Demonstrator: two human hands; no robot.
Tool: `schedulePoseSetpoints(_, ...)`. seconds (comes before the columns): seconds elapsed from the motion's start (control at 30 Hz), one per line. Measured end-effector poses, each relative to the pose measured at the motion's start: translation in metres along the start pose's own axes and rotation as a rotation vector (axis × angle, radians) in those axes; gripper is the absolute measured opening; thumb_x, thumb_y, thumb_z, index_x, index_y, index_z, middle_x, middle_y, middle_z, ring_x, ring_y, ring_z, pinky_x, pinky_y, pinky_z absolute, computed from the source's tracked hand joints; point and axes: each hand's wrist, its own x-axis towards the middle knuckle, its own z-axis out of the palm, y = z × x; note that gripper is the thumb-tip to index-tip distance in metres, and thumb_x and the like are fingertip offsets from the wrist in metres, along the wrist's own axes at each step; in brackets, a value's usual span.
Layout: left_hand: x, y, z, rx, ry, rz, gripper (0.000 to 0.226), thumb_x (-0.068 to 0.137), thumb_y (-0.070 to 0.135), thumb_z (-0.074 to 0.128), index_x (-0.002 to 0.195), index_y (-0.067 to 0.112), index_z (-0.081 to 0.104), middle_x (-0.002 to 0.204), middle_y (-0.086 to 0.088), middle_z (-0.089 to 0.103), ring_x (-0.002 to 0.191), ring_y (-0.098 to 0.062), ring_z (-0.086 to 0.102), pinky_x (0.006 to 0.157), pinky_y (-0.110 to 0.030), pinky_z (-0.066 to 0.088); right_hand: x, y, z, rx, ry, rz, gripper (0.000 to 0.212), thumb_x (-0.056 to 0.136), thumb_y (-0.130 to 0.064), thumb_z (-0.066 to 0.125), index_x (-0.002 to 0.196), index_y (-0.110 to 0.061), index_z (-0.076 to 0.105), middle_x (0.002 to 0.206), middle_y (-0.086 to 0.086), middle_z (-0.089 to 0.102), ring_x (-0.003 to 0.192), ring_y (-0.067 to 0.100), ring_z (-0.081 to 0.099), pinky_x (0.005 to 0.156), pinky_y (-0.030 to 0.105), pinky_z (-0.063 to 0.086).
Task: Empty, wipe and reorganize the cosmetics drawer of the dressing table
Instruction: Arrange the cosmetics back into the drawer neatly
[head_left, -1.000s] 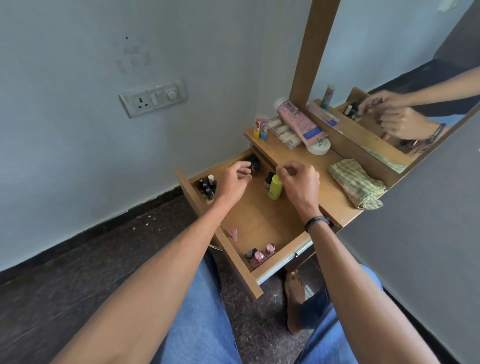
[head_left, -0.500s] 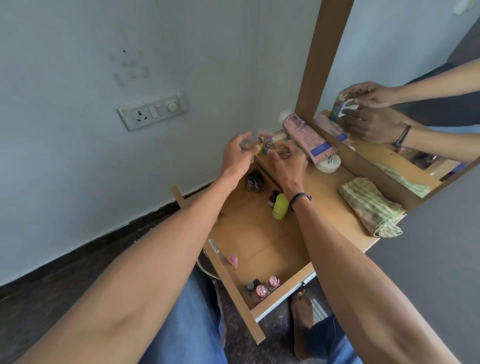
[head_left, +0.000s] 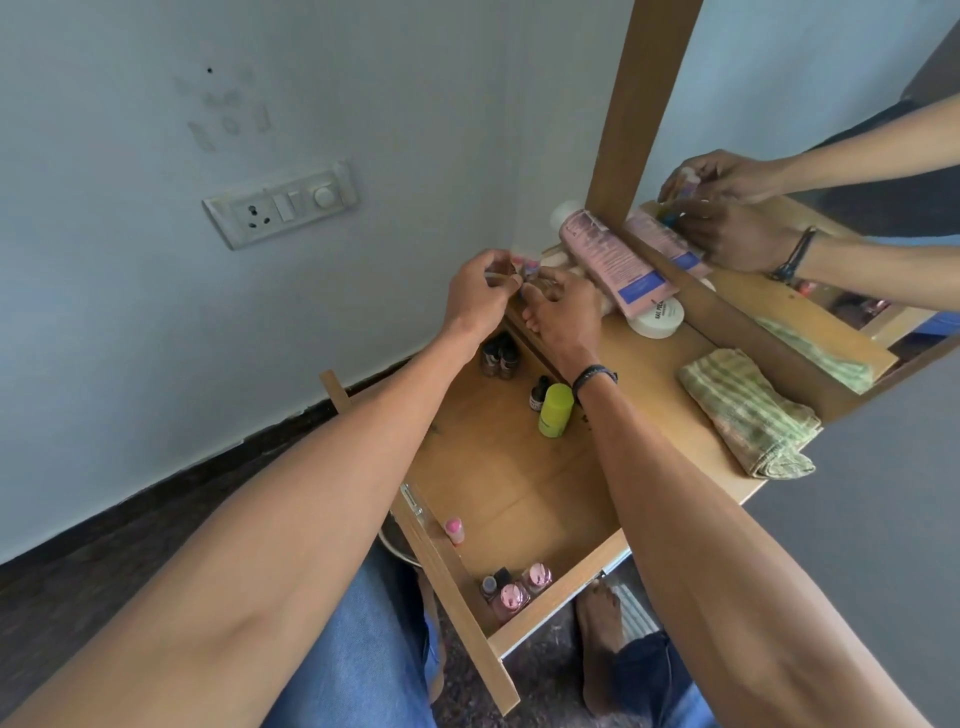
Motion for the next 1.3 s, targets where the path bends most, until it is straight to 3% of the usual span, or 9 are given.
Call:
schedulePoseSetpoints(0.13,-0.006,0.003,-0.001,-0.032,-0.003,-0.028,0.016,0.089,0.011,0.070,0.101,0.023,0.067,0.102,0.007,0.071,0.098,-0.012,0.067,0.091,-0.033,0.055,-0.005,-0.005,-0.004,0.018,0.009,0.009,0.015,0.093,-0.022,0.071,0.107,-0.020,0.069,0.069,-0.004,0.072,0.055,0.005,0.066,0.058,0.029,0.057)
schedulePoseSetpoints(0.27,-0.027,0.005,-0.011,-0.005,0.021,-0.033,0.013,0.092,0.014,0.067,0.101,0.023,0.066,0.101,0.009,0.070,0.098,-0.011,0.066,0.093,-0.037,0.055,-0.017,-0.013,-0.013,0.105,0.007,0.056,0.010,0.090,-0.020,0.073,0.090,-0.025,0.064,0.071,0.003,0.073,0.058,0.012,0.066,0.062,0.033,0.058)
schedulePoseSetpoints(0.47,-0.078,-0.004,-0.044,0.142,0.013,-0.009,0.009,0.093,0.017,0.064,0.101,0.021,0.062,0.100,0.008,0.070,0.098,-0.016,0.066,0.087,-0.033,0.052,-0.056,-0.020,-0.030,0.283,-0.070,0.120,0.014,0.091,-0.014,0.071,0.100,-0.004,0.069,0.077,0.010,0.070,0.059,0.012,0.060,0.058,0.027,0.052)
schedulePoseSetpoints(0.67,-0.142,-0.027,-0.065,0.262,-0.021,0.059,0.011,0.095,0.027,0.063,0.102,0.033,0.057,0.096,0.016,0.070,0.087,-0.006,0.067,0.076,-0.029,0.051,-0.132,0.005,-0.050,0.055,-0.116,0.111,0.013,0.087,-0.026,0.077,0.094,-0.016,0.075,0.088,0.010,0.073,0.073,0.015,0.063,0.066,0.038,0.053)
schedulePoseSetpoints(0.8,-0.176,-0.035,-0.065,0.313,-0.056,0.071,0.013,0.096,0.029,0.061,0.099,0.039,0.054,0.092,0.025,0.066,0.081,0.010,0.062,0.065,-0.017,0.043,-0.166,0.022,-0.060,-0.041,-0.134,0.092,0.011,0.084,-0.027,0.078,0.091,-0.021,0.073,0.093,-0.003,0.071,0.082,0.013,0.065,0.072,0.033,0.051)
schedulePoseSetpoints(1.0,-0.194,-0.039,-0.056,0.317,-0.055,0.056,0.013,0.097,0.025,0.062,0.109,0.025,0.060,0.103,0.010,0.072,0.093,-0.011,0.068,0.079,-0.036,0.054,-0.192,0.043,-0.064,-0.181,-0.216,0.116,0.010,0.085,-0.035,0.076,0.093,-0.031,0.072,0.087,-0.019,0.069,0.078,-0.006,0.062,0.068,0.019,0.044)
schedulePoseSetpoints(1.3,-0.203,-0.051,-0.054,0.437,0.040,0.099,0.017,0.098,0.027,0.061,0.115,0.025,0.059,0.105,0.003,0.073,0.092,-0.016,0.069,0.072,-0.036,0.057,-0.192,0.049,-0.061,-0.239,-0.235,0.065,0.011,0.084,-0.038,0.077,0.091,-0.032,0.072,0.086,-0.020,0.070,0.077,-0.005,0.065,0.067,0.021,0.053)
